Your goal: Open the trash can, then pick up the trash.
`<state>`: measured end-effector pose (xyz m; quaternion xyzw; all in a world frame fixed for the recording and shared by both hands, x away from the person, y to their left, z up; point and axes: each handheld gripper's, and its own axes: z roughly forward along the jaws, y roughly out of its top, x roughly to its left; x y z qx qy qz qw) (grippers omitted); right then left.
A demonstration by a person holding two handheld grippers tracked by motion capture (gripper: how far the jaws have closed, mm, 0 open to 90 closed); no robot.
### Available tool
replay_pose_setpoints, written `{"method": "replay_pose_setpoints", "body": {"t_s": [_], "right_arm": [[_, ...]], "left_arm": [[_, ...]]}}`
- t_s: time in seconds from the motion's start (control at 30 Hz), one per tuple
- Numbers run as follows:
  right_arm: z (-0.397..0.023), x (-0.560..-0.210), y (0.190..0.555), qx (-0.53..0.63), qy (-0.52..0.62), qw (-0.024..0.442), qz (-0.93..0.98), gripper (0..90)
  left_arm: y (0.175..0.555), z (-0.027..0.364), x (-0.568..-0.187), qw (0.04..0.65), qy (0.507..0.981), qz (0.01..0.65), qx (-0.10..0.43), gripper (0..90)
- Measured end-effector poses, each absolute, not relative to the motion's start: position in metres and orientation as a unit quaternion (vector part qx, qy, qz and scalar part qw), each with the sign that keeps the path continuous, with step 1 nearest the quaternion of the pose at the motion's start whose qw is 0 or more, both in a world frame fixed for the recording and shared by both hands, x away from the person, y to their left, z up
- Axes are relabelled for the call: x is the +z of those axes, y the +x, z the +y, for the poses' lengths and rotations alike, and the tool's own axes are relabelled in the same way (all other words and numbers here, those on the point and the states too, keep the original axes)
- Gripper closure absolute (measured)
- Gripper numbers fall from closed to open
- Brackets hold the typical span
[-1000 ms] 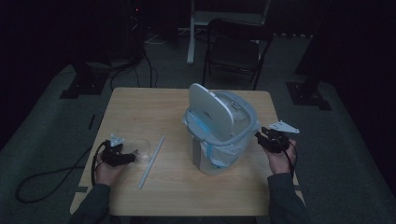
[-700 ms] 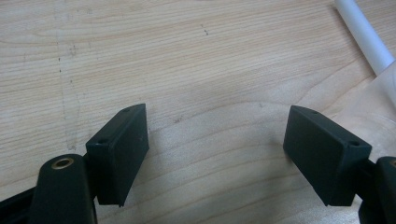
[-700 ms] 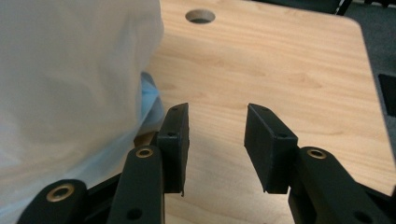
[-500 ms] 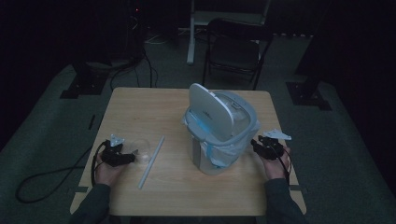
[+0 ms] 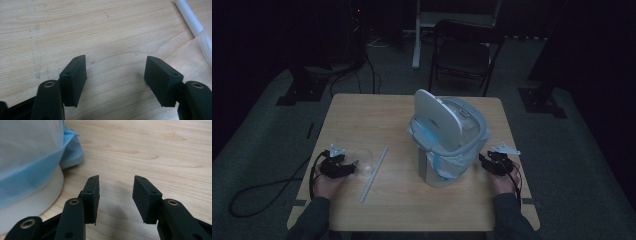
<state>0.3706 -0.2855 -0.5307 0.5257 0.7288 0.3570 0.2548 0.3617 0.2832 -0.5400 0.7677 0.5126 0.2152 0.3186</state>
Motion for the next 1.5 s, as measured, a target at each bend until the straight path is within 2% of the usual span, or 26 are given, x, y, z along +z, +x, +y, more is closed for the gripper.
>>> {"method": "replay_pose_setpoints", "body": {"t_s": [0.17,1.5], "right_arm": [[-0.286,-0.537,0.373,0.35,0.532,0.249,0.73,54.5],[-0.285,-0.547,0.374,0.336,0.531,0.235,0.741,51.2]], "left_arm": [[0.361,0.283,-0.539,0.321,0.769,0.512,0.208,39.6],[0.351,0.291,-0.52,0.366,0.745,0.516,0.21,41.2]]}}
